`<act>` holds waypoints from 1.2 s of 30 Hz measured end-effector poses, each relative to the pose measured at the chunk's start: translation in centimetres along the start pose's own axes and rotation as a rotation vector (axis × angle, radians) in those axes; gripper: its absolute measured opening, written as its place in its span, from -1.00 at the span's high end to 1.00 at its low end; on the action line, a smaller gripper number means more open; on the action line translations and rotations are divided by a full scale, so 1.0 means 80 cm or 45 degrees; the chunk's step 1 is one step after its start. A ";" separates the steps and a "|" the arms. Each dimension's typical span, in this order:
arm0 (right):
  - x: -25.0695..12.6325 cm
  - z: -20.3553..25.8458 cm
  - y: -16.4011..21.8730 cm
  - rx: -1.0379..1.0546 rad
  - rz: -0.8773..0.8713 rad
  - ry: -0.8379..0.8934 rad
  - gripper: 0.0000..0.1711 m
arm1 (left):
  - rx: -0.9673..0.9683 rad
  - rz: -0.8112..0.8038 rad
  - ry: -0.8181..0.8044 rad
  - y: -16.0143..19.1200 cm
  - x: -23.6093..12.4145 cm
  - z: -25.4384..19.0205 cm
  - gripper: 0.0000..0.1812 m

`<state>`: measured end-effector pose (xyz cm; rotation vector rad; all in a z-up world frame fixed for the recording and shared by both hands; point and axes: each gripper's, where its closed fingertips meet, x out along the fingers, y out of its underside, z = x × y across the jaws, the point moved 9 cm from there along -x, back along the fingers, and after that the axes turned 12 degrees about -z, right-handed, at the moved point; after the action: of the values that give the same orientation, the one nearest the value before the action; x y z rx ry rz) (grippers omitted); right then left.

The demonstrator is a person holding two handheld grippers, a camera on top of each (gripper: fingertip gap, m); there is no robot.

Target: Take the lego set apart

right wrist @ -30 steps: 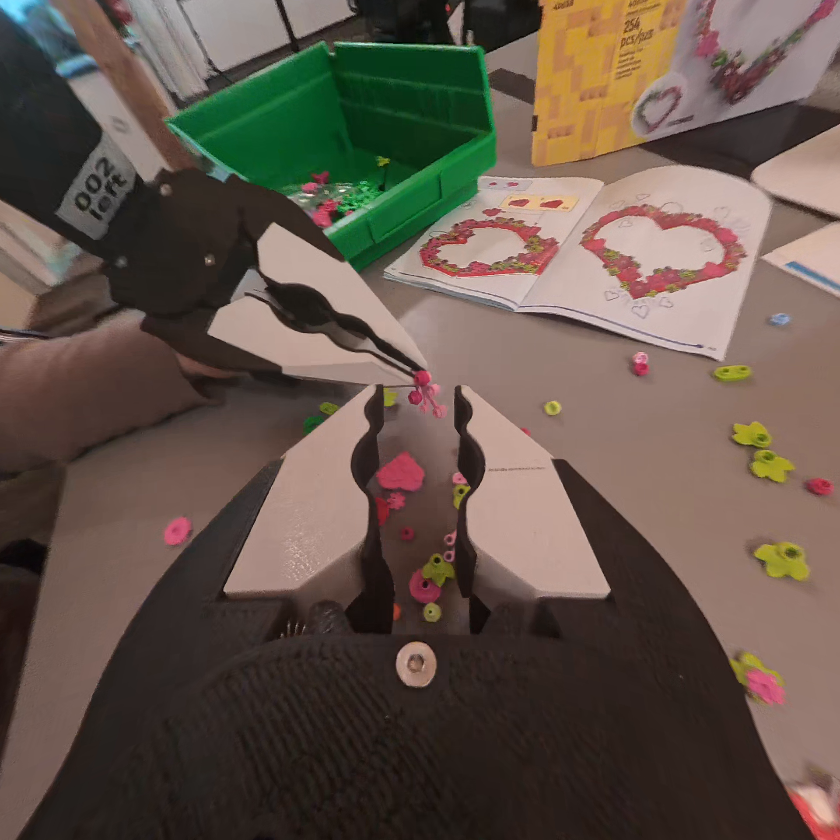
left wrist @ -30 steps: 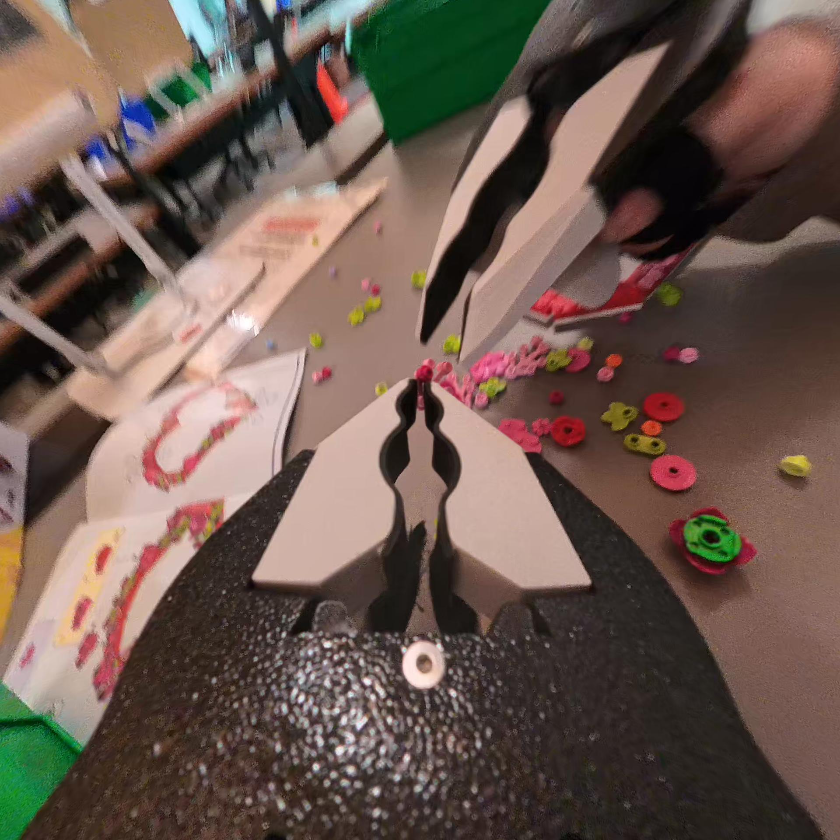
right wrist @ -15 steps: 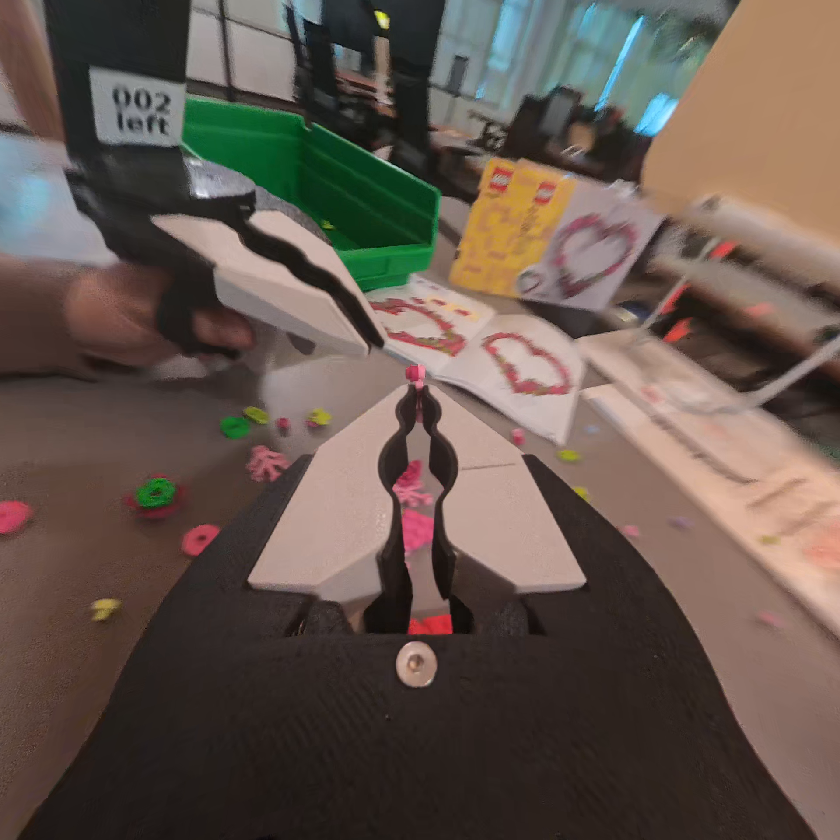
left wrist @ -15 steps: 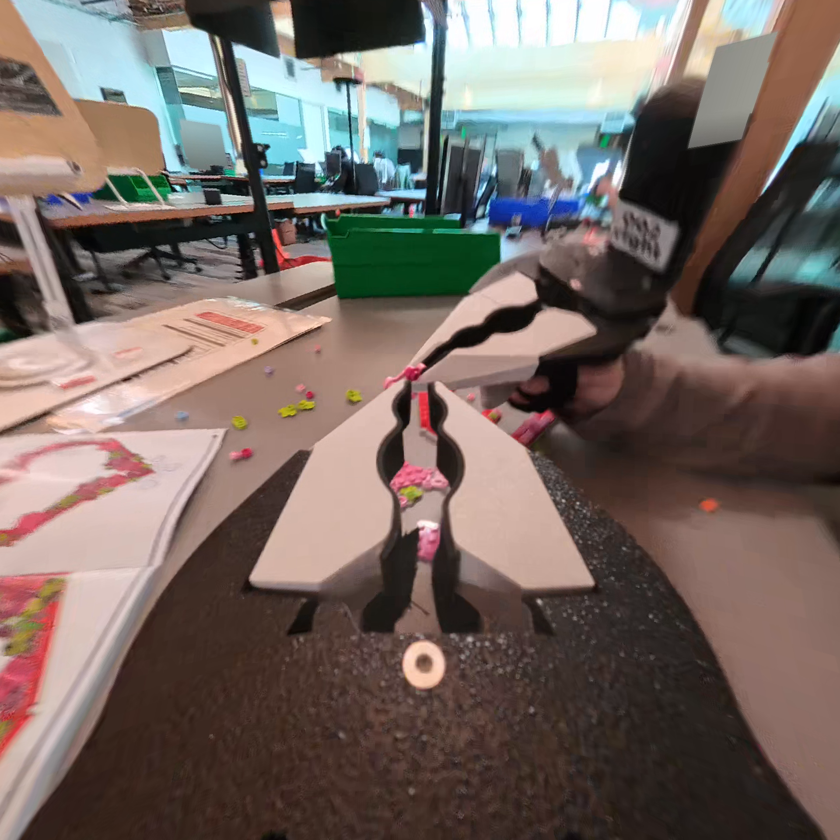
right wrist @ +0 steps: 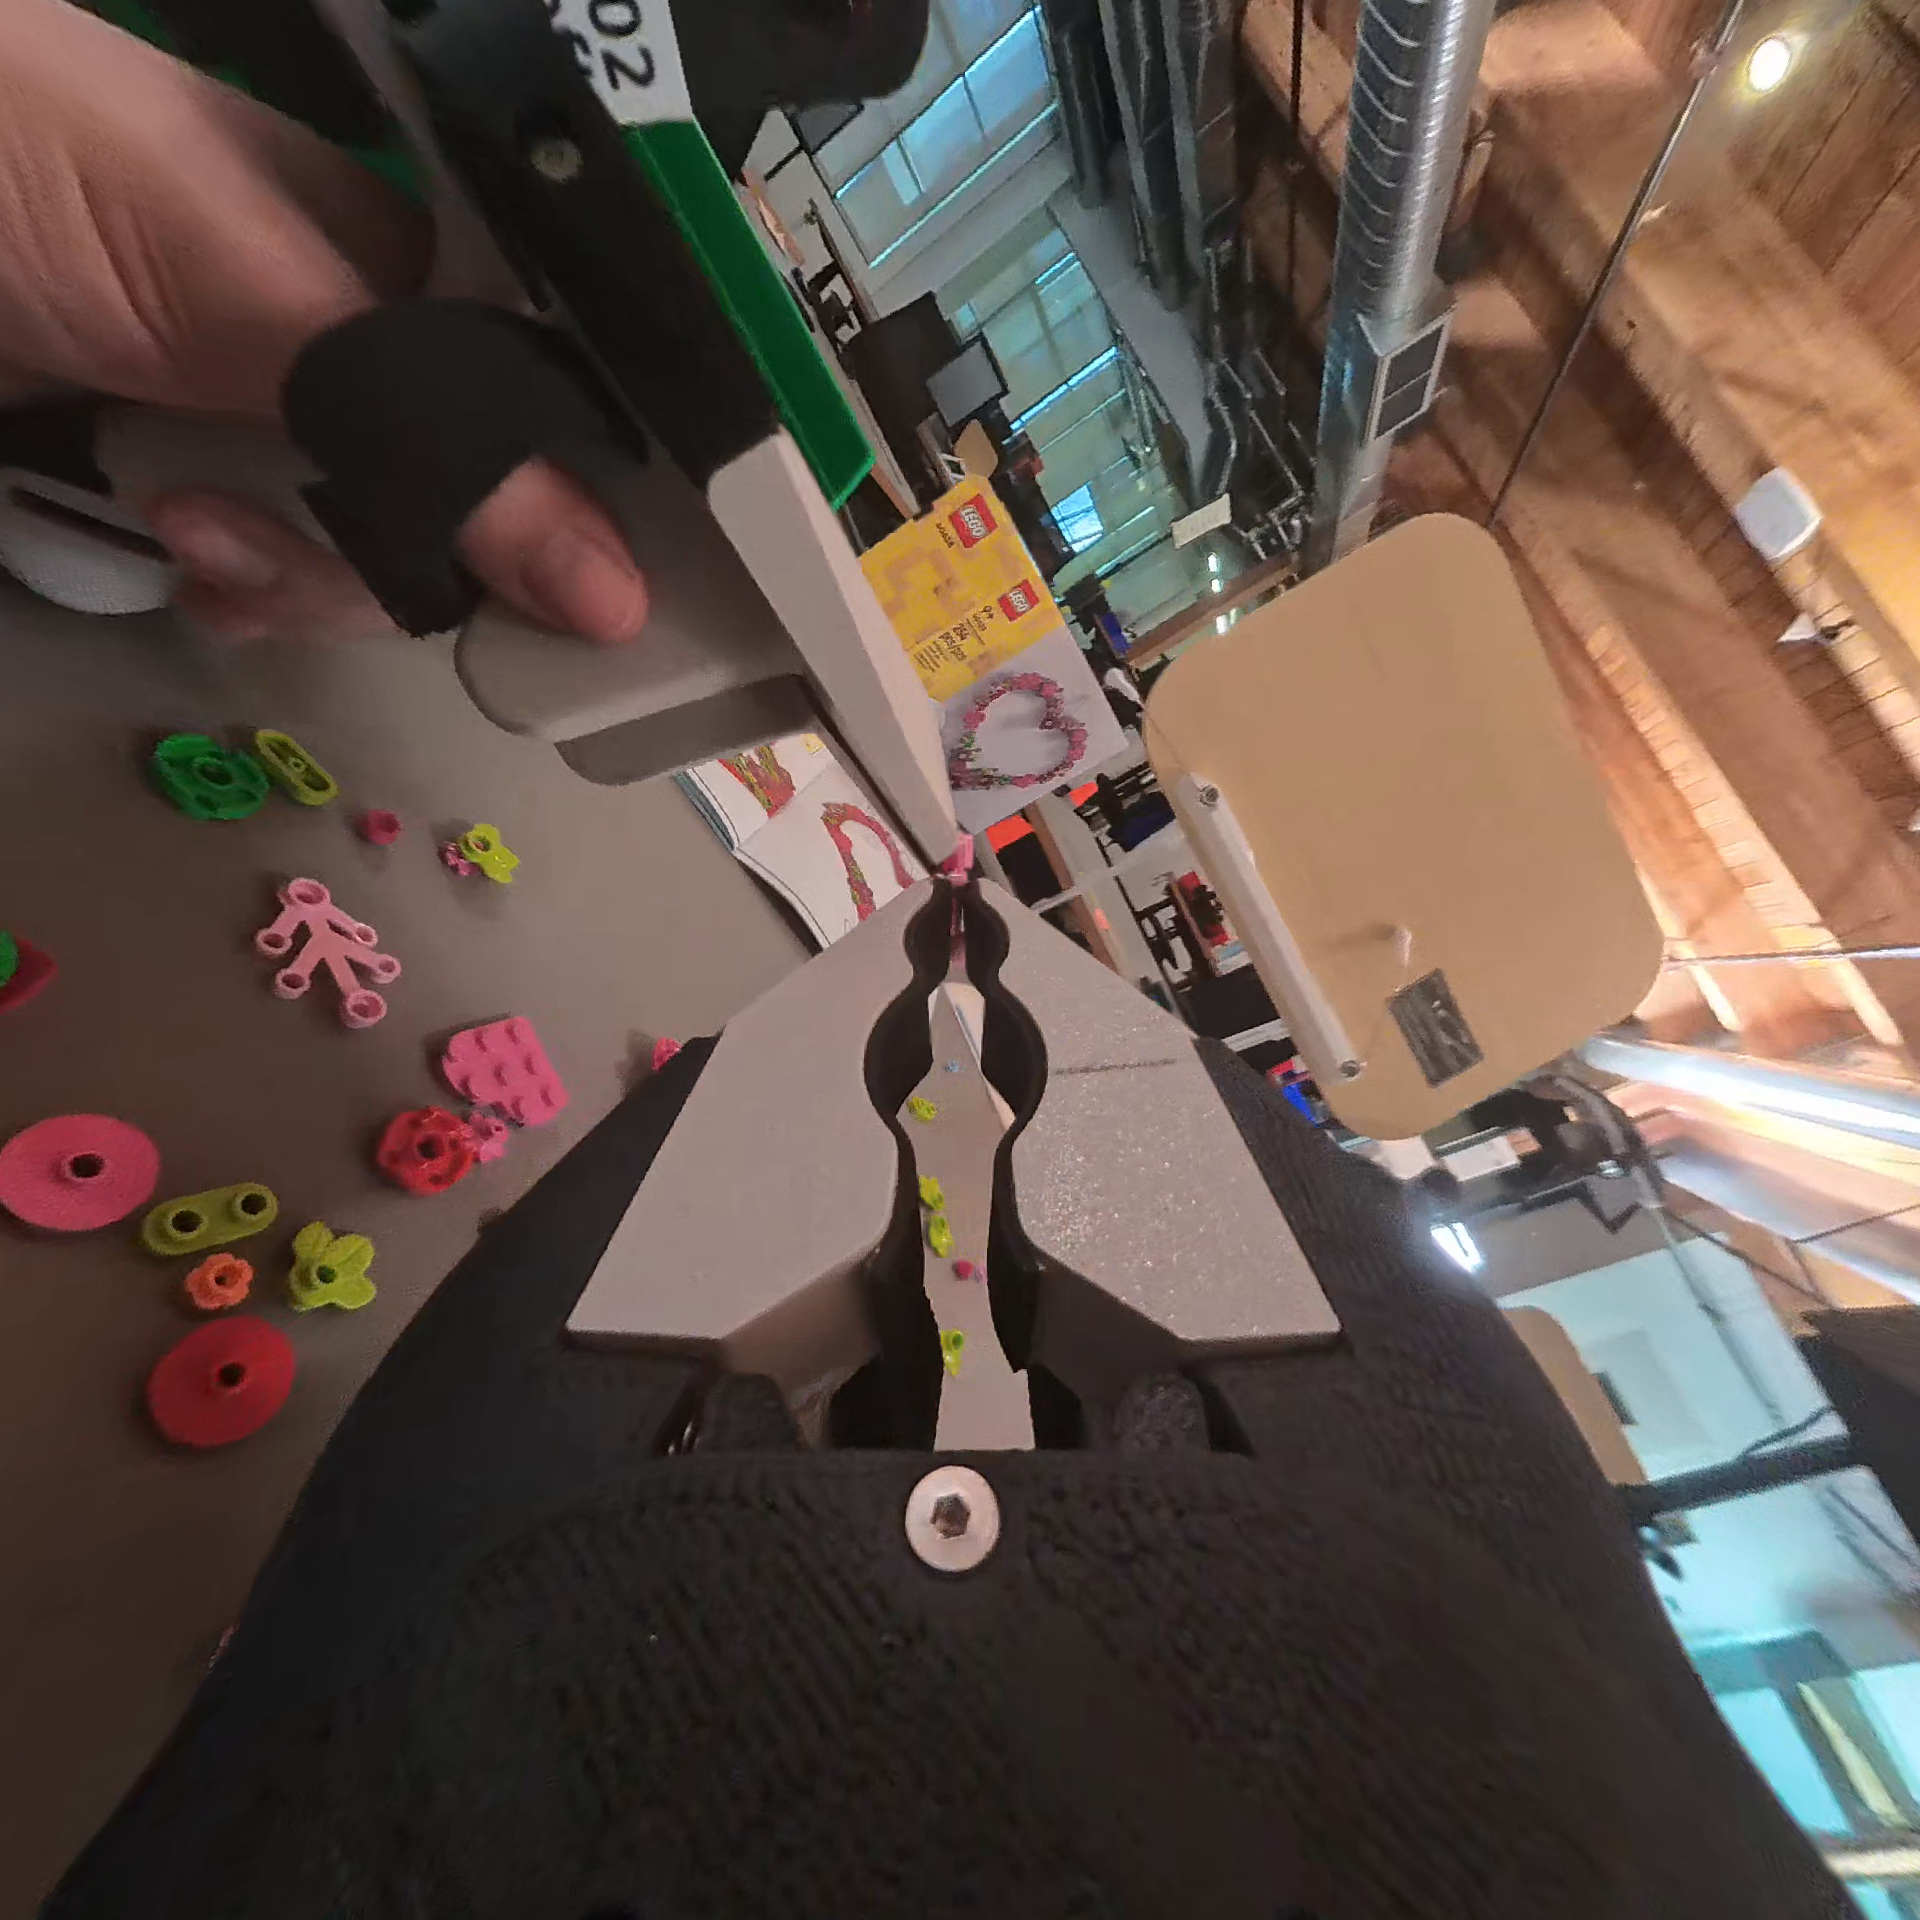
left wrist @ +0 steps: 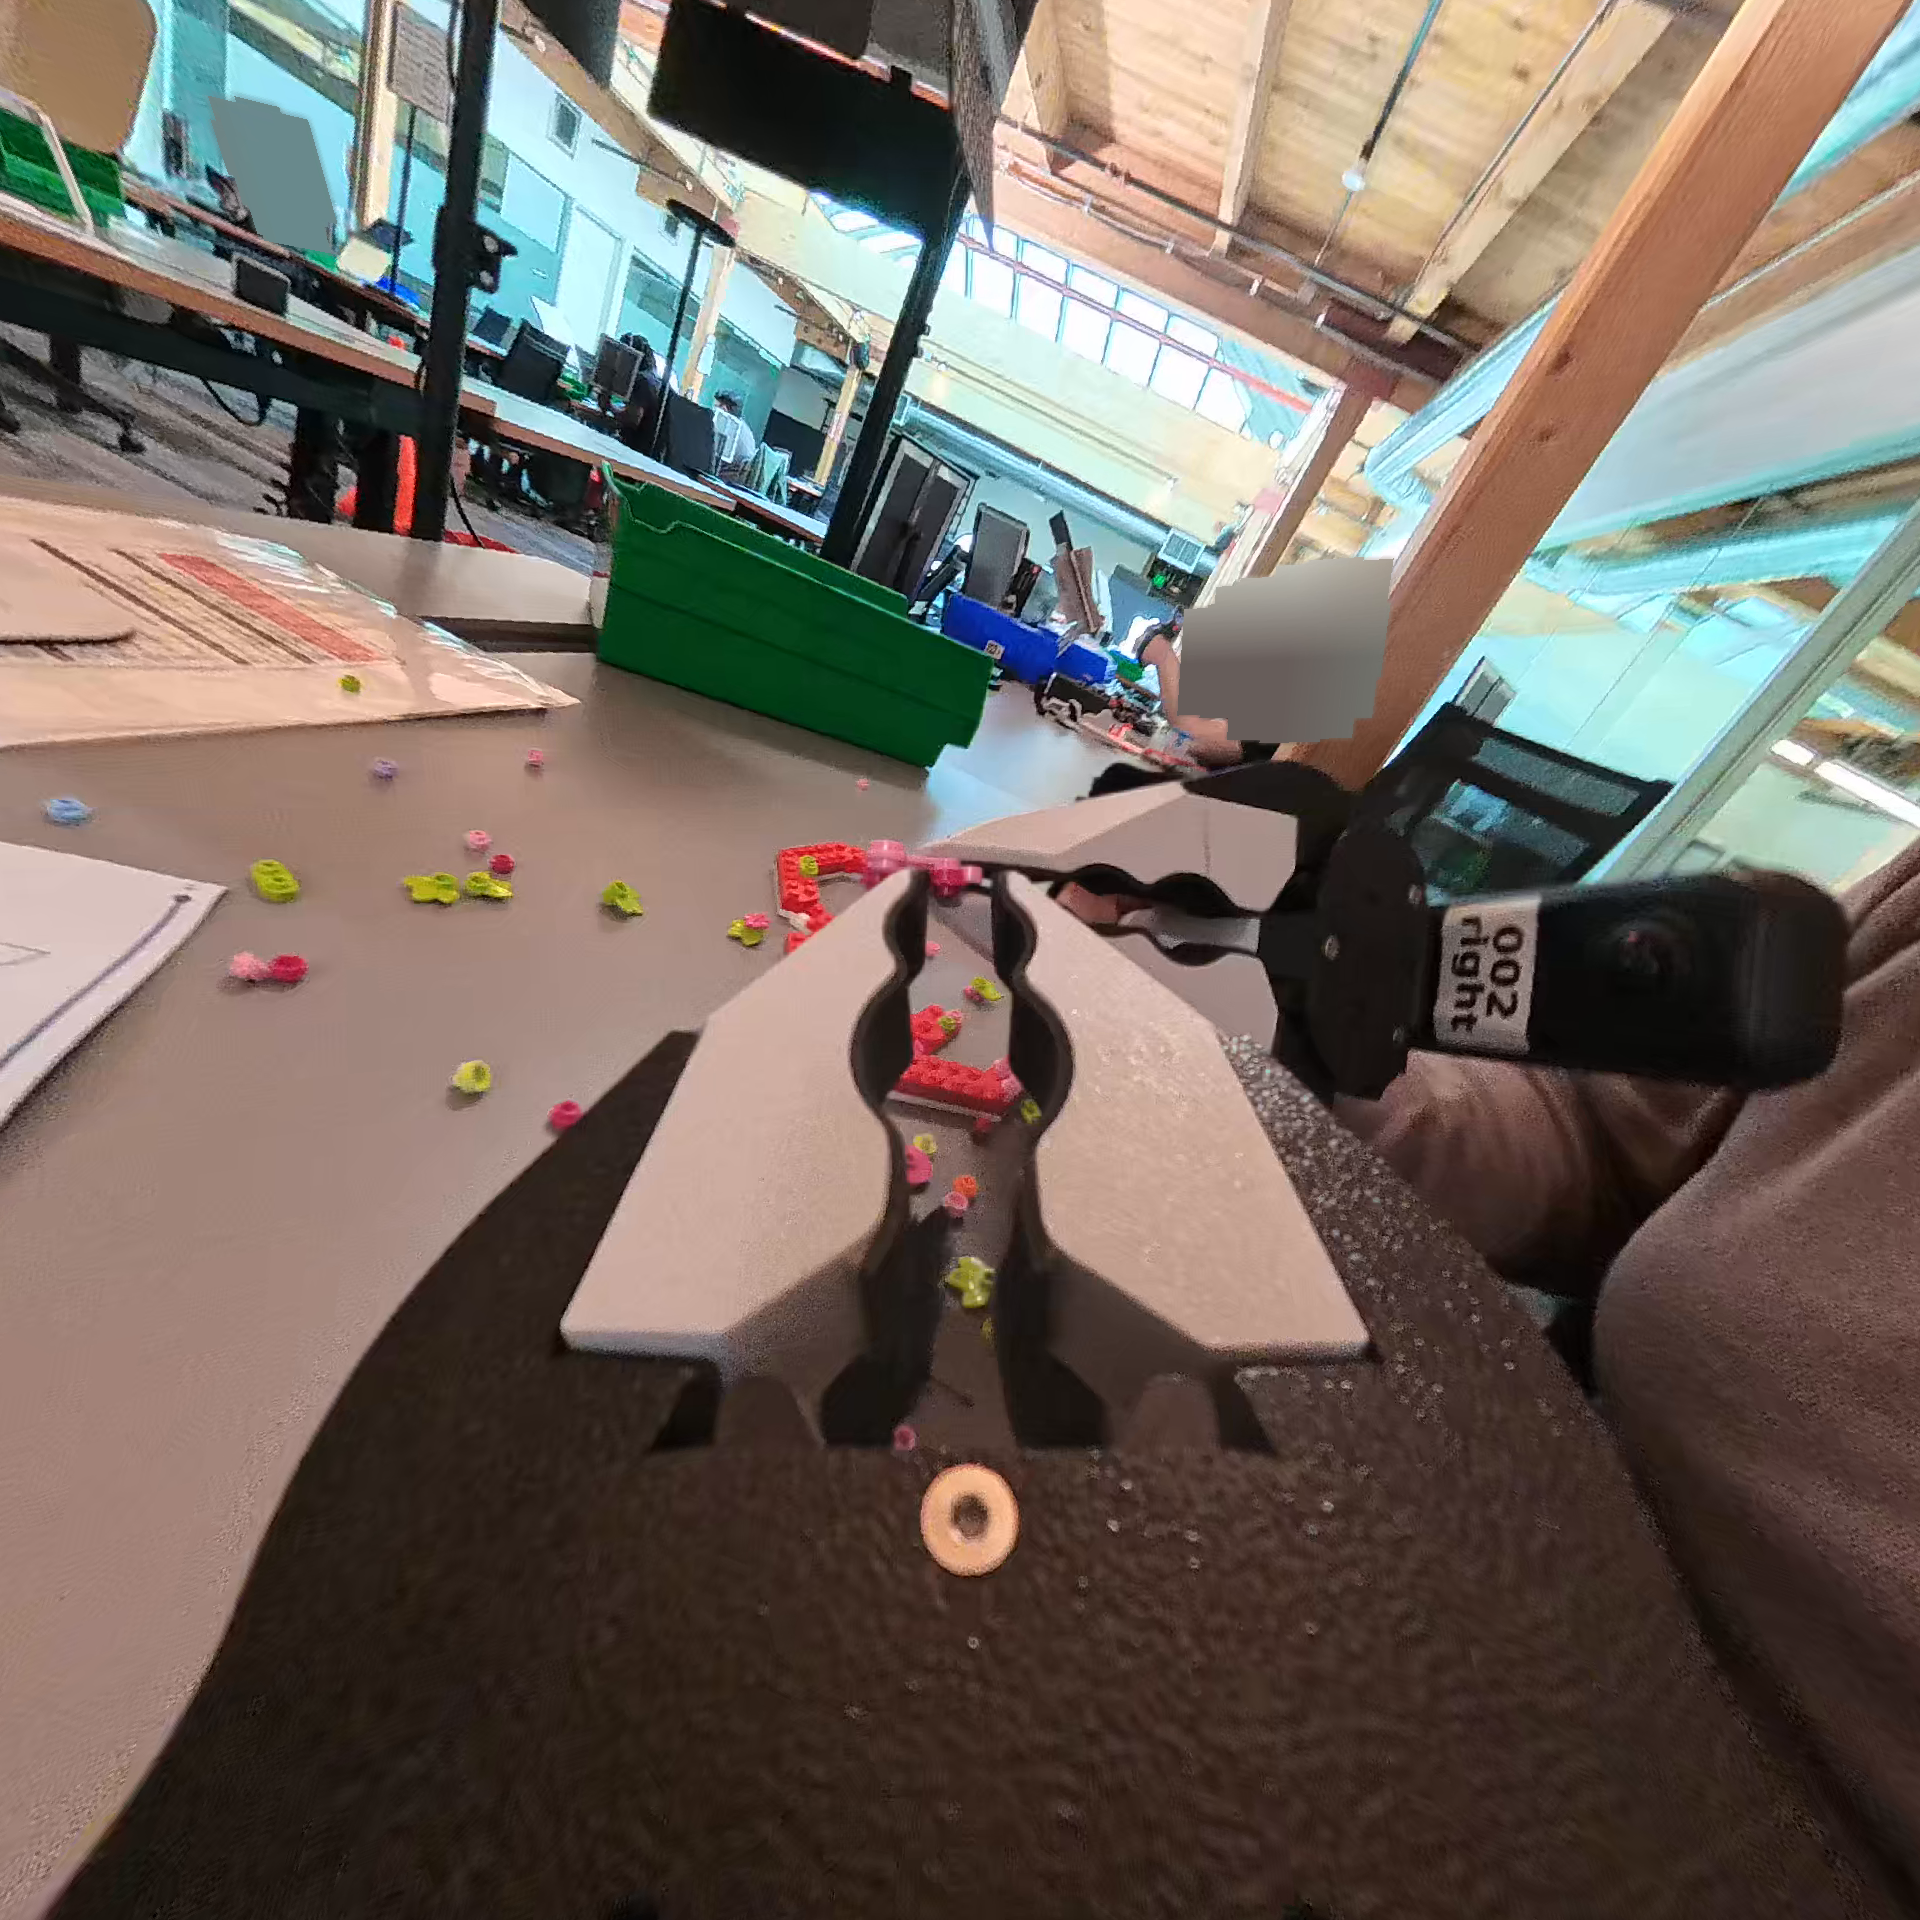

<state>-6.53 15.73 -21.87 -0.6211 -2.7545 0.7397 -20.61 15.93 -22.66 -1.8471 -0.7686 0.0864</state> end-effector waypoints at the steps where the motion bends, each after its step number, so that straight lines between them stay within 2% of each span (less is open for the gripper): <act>1: 0.000 0.001 -0.001 -0.039 0.008 0.009 0.99 | -0.031 -0.011 -0.007 0.001 0.001 0.001 0.91; 4: 0.002 0.005 -0.002 -0.124 0.034 0.021 1.00 | -0.053 -0.028 -0.027 0.002 0.000 0.003 0.96; 7: 0.002 0.000 0.005 -0.120 0.108 0.064 0.99 | 0.063 0.046 -0.108 0.004 0.000 0.003 0.97; 9: -0.003 -0.018 0.019 -0.029 0.188 0.162 0.99 | 0.128 0.118 -0.182 0.006 -0.004 0.008 0.97; 13: -0.013 -0.034 0.035 0.174 0.187 0.210 0.99 | 0.189 0.094 -0.256 0.000 -0.009 0.012 0.96; 15: -0.012 -0.033 0.034 0.192 0.165 0.211 0.99 | 0.339 0.086 -0.358 -0.012 -0.015 0.012 0.96; 17: -0.009 -0.032 0.031 0.171 0.145 0.205 0.99 | 0.546 0.065 -0.502 -0.042 -0.027 0.002 0.96; 21: -0.005 -0.024 0.020 0.180 0.088 0.148 0.99 | 0.935 -0.048 -0.969 -0.123 -0.078 -0.033 0.96; 24: -0.002 -0.019 0.013 0.224 0.054 0.104 0.99 | 1.008 0.234 -1.358 -0.154 -0.117 -0.014 0.96; 25: -0.002 -0.018 0.011 0.250 0.044 0.091 0.99 | 0.940 0.356 -1.457 -0.157 -0.128 0.002 0.89; 27: -0.002 -0.017 0.008 0.284 0.027 0.079 0.99 | 0.705 0.622 -1.611 -0.151 -0.149 0.037 0.05; 29: -0.002 -0.017 0.006 0.287 0.021 0.069 0.99 | 0.591 0.755 -1.700 -0.145 -0.162 0.053 -0.20; 36: -0.003 -0.024 0.009 0.504 -0.012 0.043 0.99 | 0.713 0.721 -1.643 -0.155 -0.153 0.041 -0.22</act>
<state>-5.49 16.99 -20.61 -0.5275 -2.4726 1.2155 -37.32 14.59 -16.88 -1.2421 -0.8682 1.7827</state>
